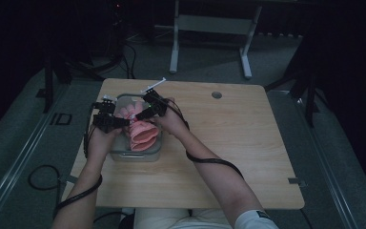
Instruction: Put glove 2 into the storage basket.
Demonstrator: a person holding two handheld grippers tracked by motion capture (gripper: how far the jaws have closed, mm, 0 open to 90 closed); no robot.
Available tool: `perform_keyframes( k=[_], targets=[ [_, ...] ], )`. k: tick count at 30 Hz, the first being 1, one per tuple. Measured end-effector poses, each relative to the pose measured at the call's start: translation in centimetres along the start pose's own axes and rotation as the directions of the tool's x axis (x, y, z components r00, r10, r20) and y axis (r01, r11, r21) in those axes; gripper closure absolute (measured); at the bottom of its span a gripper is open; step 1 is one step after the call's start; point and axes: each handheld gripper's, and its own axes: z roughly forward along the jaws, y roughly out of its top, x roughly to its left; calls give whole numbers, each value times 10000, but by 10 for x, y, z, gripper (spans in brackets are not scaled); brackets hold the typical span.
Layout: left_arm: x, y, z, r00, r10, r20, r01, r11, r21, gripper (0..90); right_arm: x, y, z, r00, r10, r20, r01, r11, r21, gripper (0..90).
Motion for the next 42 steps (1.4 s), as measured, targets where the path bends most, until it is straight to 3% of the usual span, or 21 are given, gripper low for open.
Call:
perform_keyframes(
  k=[8, 10, 12, 15, 21, 23, 28, 31, 42],
  targets=[
    [-14, -2, -26, 9993, 335, 135, -321, 9956, -881, 414, 5, 5, -36, 9982, -401, -454, 358, 9951, -921, 414],
    [-18, -4, -30, 9984, 449, 340, -408, 9929, -1121, 410, 3, 3, -43, 9974, -534, -483, 479, 9929, -1087, 379],
    [-22, -6, -31, 9982, 502, 318, -457, 9903, -1313, 333, 1, 0, -50, 9969, -621, -485, 555, 9904, -1269, 312],
    [-26, -7, -32, 9953, 701, 669, -590, 9862, -1548, 199, -3, -5, -57, 9951, -782, -602, 696, 9885, -1342, 231],
    [-38, -7, -34, 9844, 1153, 1332, -886, 9775, -1914, 0, -10, -14, -69, 9946, -954, -396, 879, 9831, -1605, 188],
    [-44, -7, -34, 9828, 1360, 1250, -1077, 9717, -2101, 0, -12, -17, -72, 9940, -1038, -337, 973, 9830, -1557, 186],
    [-59, -8, -35, 9743, 1701, 1480, -1352, 9661, -2199, 0, -16, -28, -79, 9923, -1234, -93, 1206, 9814, -1492, 181],
    [-70, -9, -36, 9672, 2125, 1393, -1777, 9575, -2270, 0, -20, -33, -82, 9922, -1246, 5, 1233, 9813, -1480, 181],
    [-104, -18, -37, 9397, 2938, 1750, -2401, 9312, -2744, 0, -38, -54, -93, 9940, -1064, 271, 1093, 9829, -1479, 183]
  ],
)
